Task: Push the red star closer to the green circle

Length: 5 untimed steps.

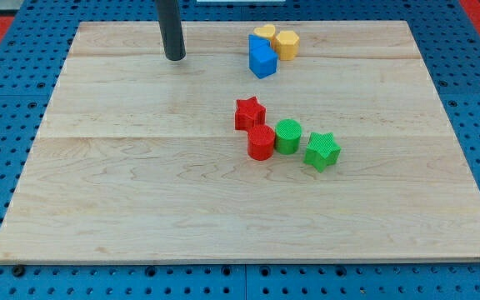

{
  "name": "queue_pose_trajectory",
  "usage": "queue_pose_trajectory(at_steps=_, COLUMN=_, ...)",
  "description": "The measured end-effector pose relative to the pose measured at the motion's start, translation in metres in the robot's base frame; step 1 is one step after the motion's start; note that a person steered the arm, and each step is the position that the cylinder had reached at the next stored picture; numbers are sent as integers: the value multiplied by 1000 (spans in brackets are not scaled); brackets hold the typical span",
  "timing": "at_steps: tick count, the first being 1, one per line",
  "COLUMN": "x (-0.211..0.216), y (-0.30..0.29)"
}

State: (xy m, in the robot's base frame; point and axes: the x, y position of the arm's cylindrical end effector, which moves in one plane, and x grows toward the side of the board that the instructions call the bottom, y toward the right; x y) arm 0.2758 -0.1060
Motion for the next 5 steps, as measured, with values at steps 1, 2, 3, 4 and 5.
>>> queue_pose_trajectory(at_steps=1, x=0, y=0)
queue_pose_trajectory(at_steps=2, x=0, y=-1)
queue_pose_trajectory(at_steps=3, x=-2, y=4)
queue_pose_trajectory(at_steps=4, x=21, y=13)
queue_pose_trajectory(at_steps=5, x=36, y=23)
